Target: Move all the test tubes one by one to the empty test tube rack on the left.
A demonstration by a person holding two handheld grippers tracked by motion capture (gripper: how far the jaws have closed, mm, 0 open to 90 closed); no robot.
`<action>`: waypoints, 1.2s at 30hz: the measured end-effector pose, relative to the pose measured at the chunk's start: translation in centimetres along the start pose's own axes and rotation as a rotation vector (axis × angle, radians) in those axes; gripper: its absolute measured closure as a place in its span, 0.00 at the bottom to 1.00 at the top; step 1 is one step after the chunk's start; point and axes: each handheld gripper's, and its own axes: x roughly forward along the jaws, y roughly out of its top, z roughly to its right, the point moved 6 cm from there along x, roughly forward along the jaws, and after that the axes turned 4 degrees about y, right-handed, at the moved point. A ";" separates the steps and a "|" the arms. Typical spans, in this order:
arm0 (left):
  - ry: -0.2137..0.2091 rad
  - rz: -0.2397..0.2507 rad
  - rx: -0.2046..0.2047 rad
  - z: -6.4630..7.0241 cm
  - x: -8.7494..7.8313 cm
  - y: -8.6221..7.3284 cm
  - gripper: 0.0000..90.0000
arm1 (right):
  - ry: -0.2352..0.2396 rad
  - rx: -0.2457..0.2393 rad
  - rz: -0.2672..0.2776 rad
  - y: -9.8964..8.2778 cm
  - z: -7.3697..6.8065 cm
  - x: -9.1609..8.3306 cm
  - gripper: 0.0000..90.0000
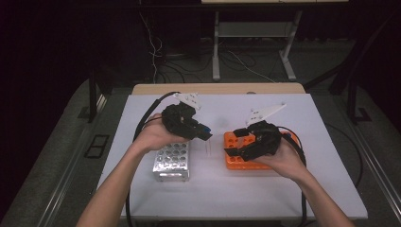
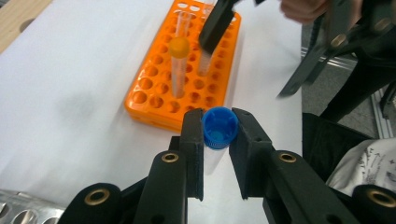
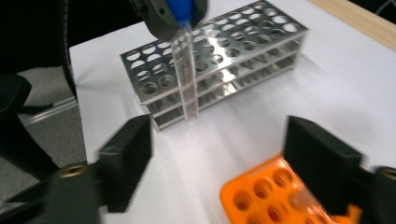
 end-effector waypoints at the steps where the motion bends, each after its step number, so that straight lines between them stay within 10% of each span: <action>1: 0.006 -0.002 -0.001 -0.2 -0.1 0.0 0.83 | -0.004 0.015 0.008 -0.2 0.1 -0.4 0.18; 6: 0.024 0.012 -0.023 -1.0 -0.6 -0.1 0.83 | -0.022 0.063 0.036 -1.2 0.5 -2.4 0.00; 21: 0.092 0.001 -0.055 -3.8 -2.2 0.4 0.83 | -0.095 0.130 0.082 -4.9 1.1 -6.9 0.00; 36: 0.148 0.021 -0.105 -8.3 -2.7 0.3 0.83 | -0.130 0.179 0.100 -8.1 2.0 -7.8 0.00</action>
